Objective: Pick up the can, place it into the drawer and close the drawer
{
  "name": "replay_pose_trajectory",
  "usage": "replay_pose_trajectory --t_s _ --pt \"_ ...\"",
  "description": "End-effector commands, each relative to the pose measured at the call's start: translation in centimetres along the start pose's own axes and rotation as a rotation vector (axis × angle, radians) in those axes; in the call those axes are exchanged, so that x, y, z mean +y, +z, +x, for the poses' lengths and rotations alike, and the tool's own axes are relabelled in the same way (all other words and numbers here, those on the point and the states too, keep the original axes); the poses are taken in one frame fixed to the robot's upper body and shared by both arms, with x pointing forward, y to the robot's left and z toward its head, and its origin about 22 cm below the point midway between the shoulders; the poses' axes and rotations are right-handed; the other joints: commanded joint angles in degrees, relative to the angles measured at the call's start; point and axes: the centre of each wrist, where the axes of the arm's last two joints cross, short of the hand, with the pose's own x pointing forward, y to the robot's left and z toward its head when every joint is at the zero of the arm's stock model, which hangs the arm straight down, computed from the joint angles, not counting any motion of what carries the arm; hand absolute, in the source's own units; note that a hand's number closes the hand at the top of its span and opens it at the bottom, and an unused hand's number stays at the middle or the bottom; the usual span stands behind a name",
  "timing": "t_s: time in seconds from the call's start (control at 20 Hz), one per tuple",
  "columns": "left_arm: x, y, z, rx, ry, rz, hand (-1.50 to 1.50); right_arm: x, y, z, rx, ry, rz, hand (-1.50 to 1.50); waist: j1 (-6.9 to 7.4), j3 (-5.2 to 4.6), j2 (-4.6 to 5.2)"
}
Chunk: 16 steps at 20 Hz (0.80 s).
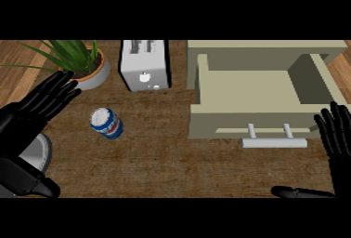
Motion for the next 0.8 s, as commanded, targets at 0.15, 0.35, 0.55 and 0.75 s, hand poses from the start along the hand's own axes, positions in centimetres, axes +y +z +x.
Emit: replay_pose_trajectory --t_s 0.15,0.35,0.55,0.75 --pt "2.3 -2.2 -2.1 0.032 0.000 0.004 -1.50 0.2 1.1 -1.6 0.008 -0.003 -0.003 -1.50 -0.32 -0.01 0.10" --pt "0.5 -2.5 -3.8 0.044 -0.001 0.006 -1.50 -1.1 2.6 -0.1 -0.010 0.008 0.006 -1.50 -0.24 -0.01 0.00" --pt "1.6 -1.0 -6.9 0.045 0.008 0.020 -1.50 -2.1 1.8 -0.9 0.001 -0.001 -0.019 -1.50 -0.08 -0.01 0.04" --pt "-0.5 -3.3 -7.9 0.040 -0.011 0.034 -1.50 -1.4 3.8 -1.8 0.012 0.017 0.017 -1.50 -0.18 -0.01 0.00"
